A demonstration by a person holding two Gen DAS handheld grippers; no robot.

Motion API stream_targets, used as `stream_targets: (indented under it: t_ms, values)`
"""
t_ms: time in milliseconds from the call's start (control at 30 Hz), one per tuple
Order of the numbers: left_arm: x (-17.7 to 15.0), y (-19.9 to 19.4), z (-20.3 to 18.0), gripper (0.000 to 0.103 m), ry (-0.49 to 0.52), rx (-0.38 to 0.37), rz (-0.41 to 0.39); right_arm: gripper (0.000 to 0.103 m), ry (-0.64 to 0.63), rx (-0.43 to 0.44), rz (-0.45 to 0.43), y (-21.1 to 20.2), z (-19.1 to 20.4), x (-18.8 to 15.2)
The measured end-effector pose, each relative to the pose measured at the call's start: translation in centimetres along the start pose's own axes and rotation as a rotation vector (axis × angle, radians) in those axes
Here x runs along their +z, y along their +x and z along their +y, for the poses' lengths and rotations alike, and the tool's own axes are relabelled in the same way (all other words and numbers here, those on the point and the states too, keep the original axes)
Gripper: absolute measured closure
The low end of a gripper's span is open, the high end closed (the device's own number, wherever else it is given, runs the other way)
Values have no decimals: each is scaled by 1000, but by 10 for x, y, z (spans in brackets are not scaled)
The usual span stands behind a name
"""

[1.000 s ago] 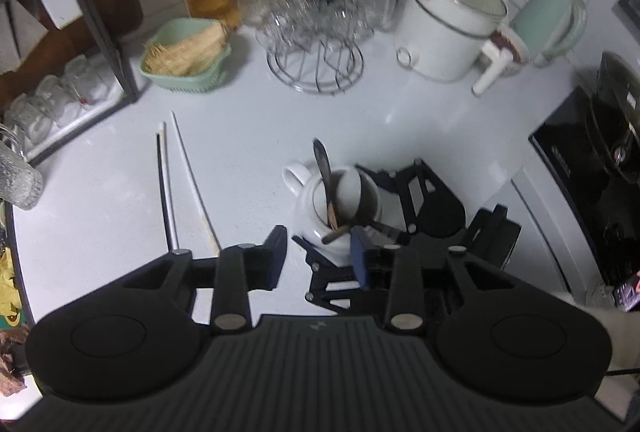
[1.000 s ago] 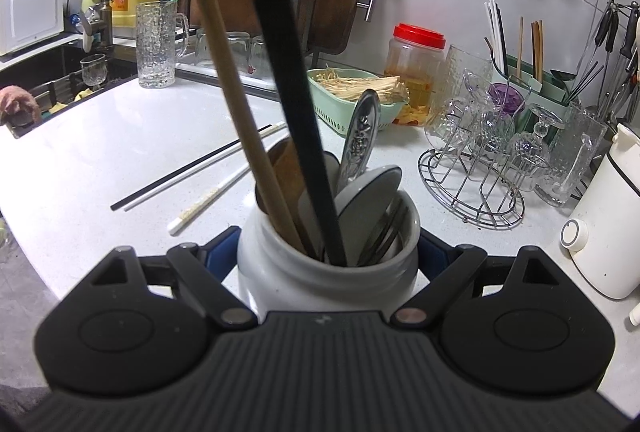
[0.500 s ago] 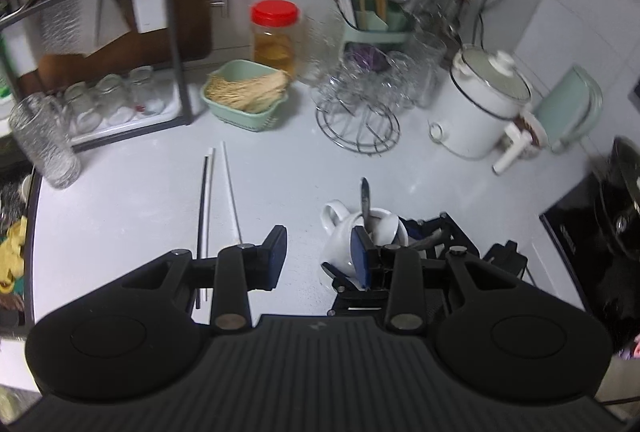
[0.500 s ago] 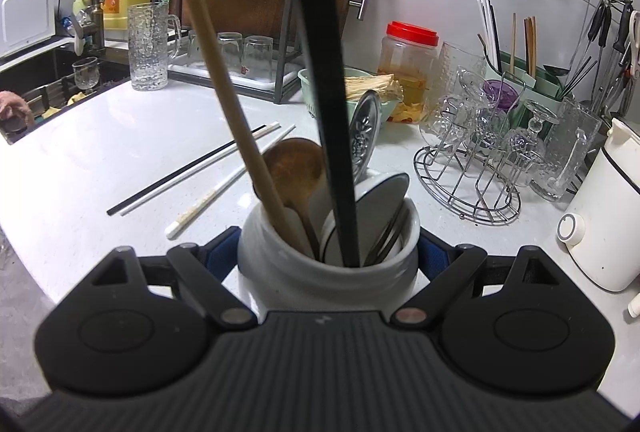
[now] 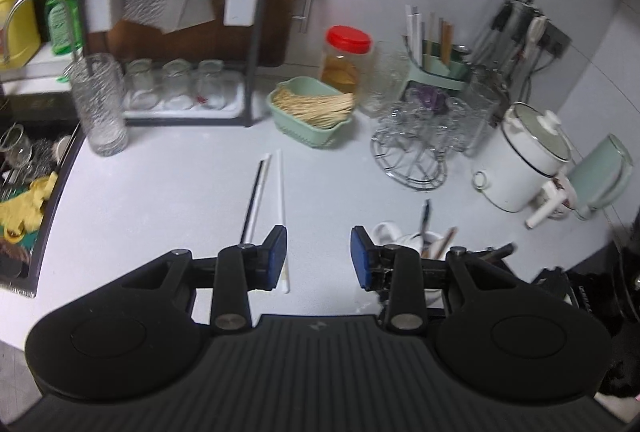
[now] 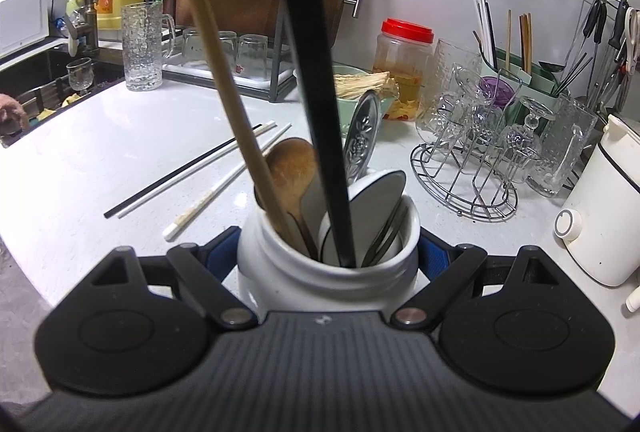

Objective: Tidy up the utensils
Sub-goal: 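Move the left tool back over the black chopstick on the counter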

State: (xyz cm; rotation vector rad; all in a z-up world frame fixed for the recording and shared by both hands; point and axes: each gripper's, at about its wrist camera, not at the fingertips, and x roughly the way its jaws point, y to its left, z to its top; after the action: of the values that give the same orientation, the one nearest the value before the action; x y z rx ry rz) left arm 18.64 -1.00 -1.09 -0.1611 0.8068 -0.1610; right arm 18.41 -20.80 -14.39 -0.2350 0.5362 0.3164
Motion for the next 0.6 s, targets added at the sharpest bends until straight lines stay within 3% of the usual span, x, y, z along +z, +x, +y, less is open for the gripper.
stream_targets:
  t_ms: [600]
  values:
    - [-14, 64, 78, 63, -7, 54, 44, 11, 46, -64, 17, 16, 11, 11]
